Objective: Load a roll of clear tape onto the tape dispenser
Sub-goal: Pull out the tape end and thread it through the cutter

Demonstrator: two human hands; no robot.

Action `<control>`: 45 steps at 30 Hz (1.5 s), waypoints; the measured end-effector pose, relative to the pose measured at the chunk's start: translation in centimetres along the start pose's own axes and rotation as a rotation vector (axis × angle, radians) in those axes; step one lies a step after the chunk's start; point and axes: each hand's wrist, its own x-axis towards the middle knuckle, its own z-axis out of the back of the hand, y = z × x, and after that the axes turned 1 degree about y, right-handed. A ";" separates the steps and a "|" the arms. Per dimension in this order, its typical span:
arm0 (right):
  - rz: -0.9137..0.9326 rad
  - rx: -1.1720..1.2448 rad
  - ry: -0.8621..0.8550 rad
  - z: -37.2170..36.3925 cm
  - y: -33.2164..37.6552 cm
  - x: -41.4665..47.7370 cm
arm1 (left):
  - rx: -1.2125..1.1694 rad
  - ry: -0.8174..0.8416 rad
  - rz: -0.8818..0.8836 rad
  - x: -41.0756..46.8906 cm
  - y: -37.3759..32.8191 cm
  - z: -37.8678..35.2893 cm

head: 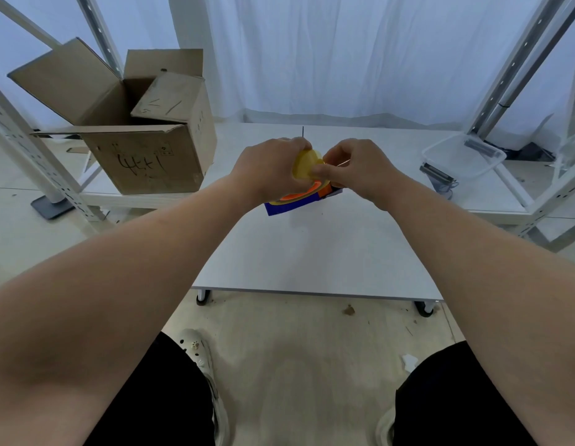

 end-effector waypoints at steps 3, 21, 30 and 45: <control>-0.019 0.019 0.005 0.1 0.0 -0.1 | 0.023 -0.007 -0.035 -0.1 -0.2 0.1; -0.088 0.128 0.099 -0.2 0.2 0.2 | 0.094 -0.026 -0.109 -0.1 -0.2 0.2; -0.069 0.234 0.168 1.4 0.2 -0.4 | 0.059 -0.010 -0.188 -0.5 -0.1 0.4; -0.084 0.258 0.130 1.1 -0.3 -0.4 | 0.047 0.009 -0.190 -0.4 -0.1 0.1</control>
